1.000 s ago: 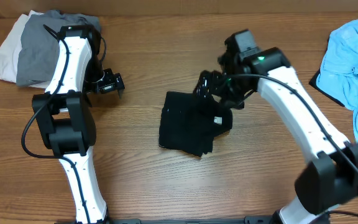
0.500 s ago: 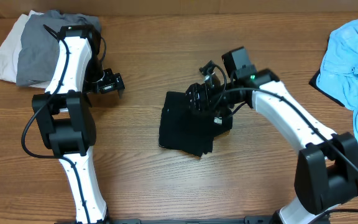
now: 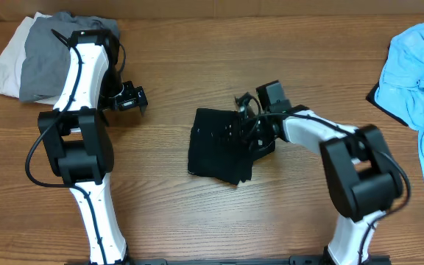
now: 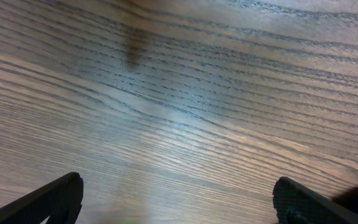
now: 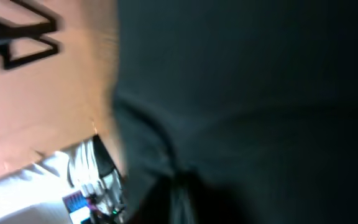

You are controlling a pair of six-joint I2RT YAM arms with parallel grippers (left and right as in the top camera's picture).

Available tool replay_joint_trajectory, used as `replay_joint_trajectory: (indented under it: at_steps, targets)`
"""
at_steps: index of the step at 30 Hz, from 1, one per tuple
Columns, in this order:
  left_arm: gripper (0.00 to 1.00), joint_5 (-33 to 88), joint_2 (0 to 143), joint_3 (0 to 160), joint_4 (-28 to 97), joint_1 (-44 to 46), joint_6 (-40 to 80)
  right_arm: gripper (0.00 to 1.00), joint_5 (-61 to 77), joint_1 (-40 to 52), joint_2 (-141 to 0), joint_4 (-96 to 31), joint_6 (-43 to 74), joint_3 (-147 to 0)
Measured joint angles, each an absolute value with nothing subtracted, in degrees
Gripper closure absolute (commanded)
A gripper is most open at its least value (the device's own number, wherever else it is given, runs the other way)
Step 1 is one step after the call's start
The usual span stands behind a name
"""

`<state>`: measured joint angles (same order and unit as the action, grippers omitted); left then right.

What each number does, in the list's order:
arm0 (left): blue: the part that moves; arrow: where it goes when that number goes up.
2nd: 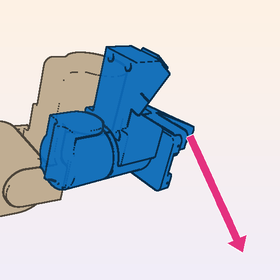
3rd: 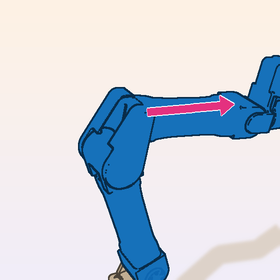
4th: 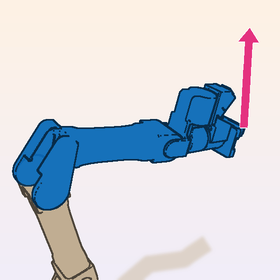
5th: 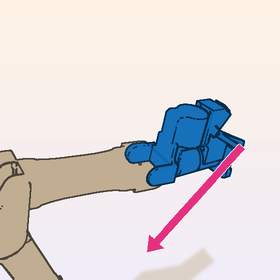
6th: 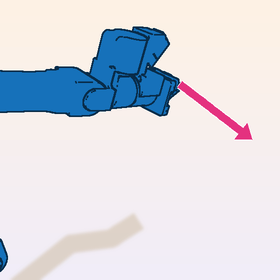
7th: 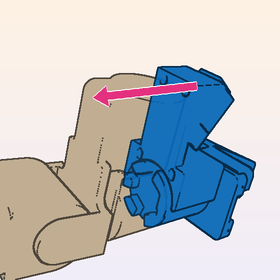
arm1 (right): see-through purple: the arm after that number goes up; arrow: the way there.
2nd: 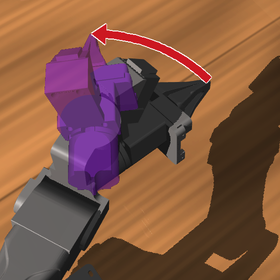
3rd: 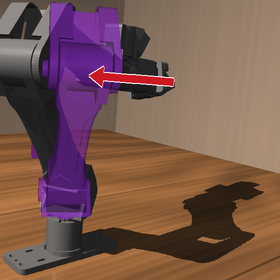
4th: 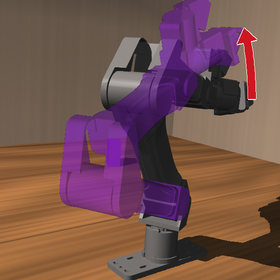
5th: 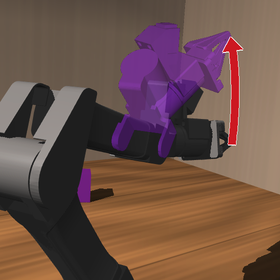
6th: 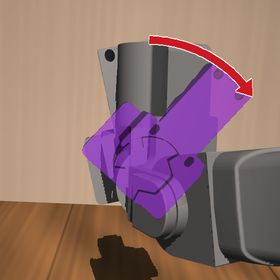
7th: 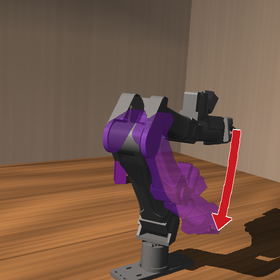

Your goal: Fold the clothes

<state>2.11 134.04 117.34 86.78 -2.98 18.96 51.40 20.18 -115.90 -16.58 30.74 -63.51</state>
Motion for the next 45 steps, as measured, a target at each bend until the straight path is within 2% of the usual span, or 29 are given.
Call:
replay_joint_trajectory:
  at_steps: [8,11,12,13,14,15,17,22,24,32,45]
  targets:
    - [0.00,2.39,134.04,117.34,86.78,-2.98,18.44,0.91,49.84,18.87,-117.58,-20.64,30.81,-65.30]
    - [0.00,4.69,134.04,117.34,86.50,-2.98,16.03,0.83,49.34,17.21,-117.58,-26.94,29.23,-67.85]
    - [0.00,6.11,134.04,117.34,86.08,-2.98,14.68,0.77,49.25,16.47,-117.60,-30.00,28.32,-69.28]
    - [0.00,7.66,134.04,117.34,85.73,-2.98,13.23,0.67,48.93,15.73,-117.58,-33.36,27.44,-71.02]
    - [0.00,9.47,134.04,117.34,85.54,-2.98,11.62,0.39,48.47,15.03,-117.58,-37.39,26.70,-73.23]
    - [0.00,12.95,134.04,117.34,85.36,-2.98,8.71,0.27,47.66,14.39,-117.51,-39.99,25.74,-75.61]
    - [0.00,18.04,134.04,117.25,85.21,-2.81,4.67,0.18,46.33,13.72,-117.12,-48.05,23.77,-81.25]
    - [0.00,27.57,134.04,115.09,83.55,-1.19,-1.80,0.09,40.88,13.87,-113.99,-65.65,19.53,-95.79]
    - [0.00,29.95,134.04,112.88,81.71,0.05,-3.07,0.00,36.95,13.91,-111.94,-72.40,18.46,-101.65]
    - [0.00,38.54,134.04,102.85,75.09,5.28,-7.27,0.00,22.76,13.91,-105.47,-88.88,16.91,-116.44]
    - [0.00,52.99,130.91,92.07,58.94,13.89,-7.31,0.00,17.50,13.91,-98.78,-89.17,16.86,-117.38]
